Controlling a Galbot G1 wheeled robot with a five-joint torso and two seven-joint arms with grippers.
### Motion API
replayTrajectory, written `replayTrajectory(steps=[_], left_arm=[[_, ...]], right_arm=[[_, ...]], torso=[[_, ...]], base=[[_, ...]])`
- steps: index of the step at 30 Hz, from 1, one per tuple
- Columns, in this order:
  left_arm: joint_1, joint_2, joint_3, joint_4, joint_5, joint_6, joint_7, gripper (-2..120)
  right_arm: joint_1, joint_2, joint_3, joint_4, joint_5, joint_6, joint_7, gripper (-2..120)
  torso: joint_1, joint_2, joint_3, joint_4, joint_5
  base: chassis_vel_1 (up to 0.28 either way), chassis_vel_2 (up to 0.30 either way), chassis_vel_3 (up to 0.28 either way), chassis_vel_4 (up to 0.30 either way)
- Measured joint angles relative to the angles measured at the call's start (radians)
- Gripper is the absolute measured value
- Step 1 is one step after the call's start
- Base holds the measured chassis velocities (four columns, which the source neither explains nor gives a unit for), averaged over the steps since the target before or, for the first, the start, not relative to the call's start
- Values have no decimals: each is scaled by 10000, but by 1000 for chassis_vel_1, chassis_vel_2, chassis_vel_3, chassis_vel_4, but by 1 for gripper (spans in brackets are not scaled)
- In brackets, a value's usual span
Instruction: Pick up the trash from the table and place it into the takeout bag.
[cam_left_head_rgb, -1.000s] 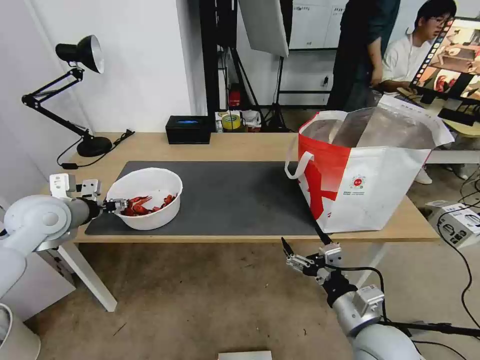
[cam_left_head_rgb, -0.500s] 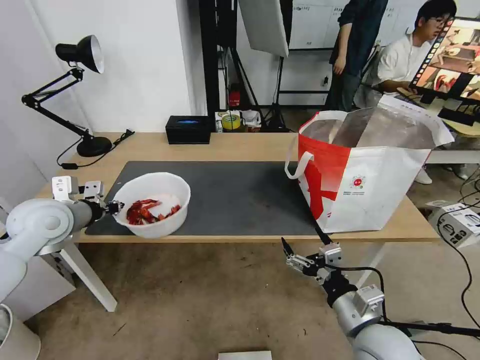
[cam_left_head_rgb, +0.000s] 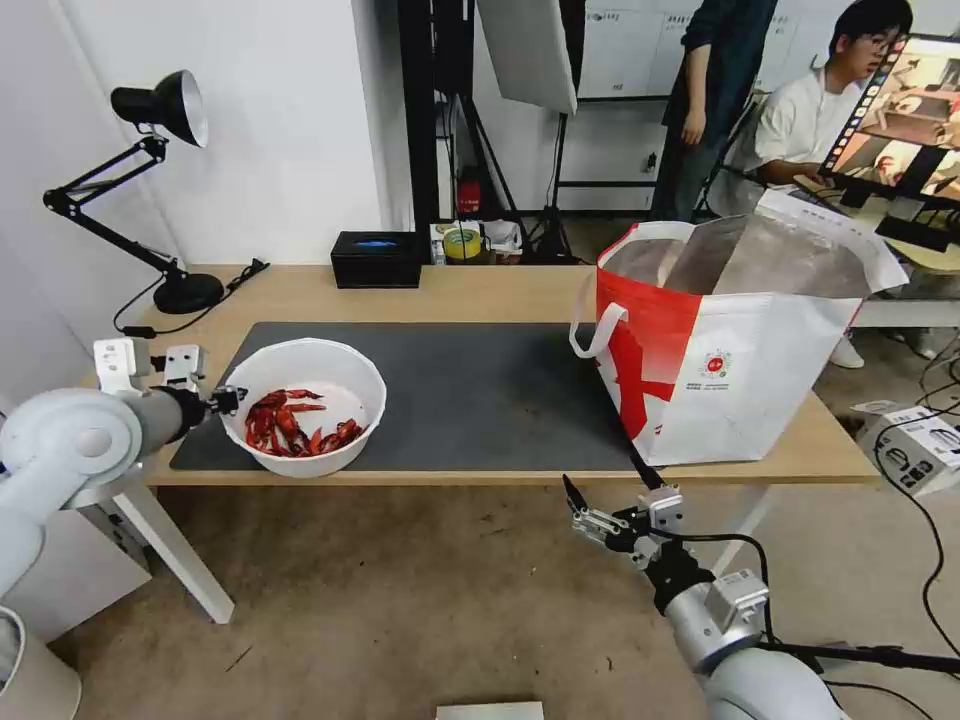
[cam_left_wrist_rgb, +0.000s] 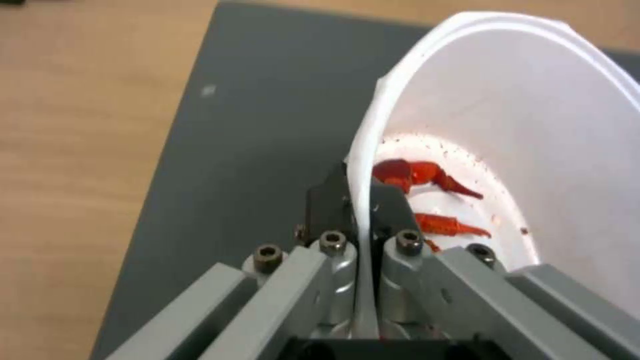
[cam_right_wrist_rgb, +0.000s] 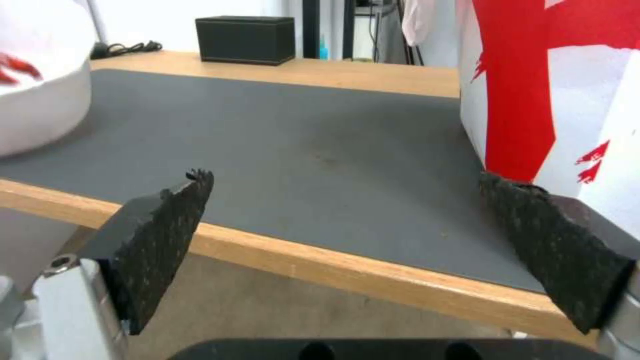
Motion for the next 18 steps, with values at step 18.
replayTrajectory(steps=[18], left_arm=[[-3001,565,1038,-629,-1917,-276,-20,0]], right_arm=[[0,0,0,0,0,0,0,100]], torso=[[0,0,0,0,1]], base=[[0,0,0,0]])
